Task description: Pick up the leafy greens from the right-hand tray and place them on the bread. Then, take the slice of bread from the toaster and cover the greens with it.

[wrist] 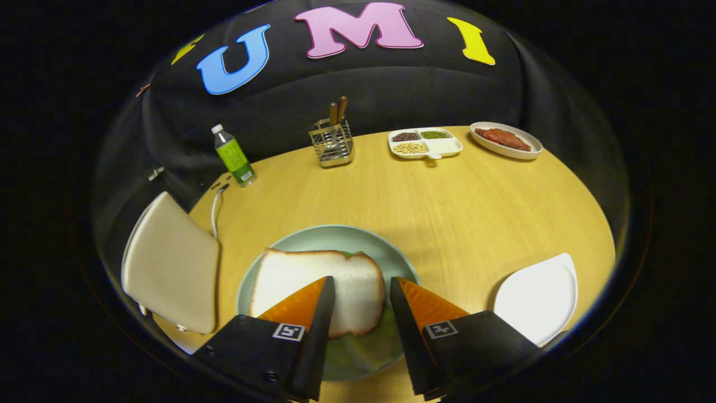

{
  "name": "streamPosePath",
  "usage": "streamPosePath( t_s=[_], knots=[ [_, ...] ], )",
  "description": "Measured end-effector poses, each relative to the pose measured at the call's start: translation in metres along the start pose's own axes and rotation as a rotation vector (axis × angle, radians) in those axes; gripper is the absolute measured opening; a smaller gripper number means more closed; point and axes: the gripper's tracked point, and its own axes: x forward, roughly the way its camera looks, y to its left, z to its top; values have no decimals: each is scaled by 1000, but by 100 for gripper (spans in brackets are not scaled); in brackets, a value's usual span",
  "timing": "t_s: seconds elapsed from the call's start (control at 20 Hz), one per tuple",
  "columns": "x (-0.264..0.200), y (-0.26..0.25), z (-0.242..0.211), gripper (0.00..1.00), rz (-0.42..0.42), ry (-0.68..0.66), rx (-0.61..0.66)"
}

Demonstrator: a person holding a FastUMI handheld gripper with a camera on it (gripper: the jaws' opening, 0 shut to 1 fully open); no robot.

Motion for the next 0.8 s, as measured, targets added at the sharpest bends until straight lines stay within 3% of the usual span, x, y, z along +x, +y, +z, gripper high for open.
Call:
streamPosePath(
  t_s=[0.25,0.3,0.8],
  knots=[
    [-10,-11,13,90,-82,-37,-119],
    [-14,-14,18,100,-87,-45,-118],
    [-65,-39,79,100,-83,-175,-71]
  ],
)
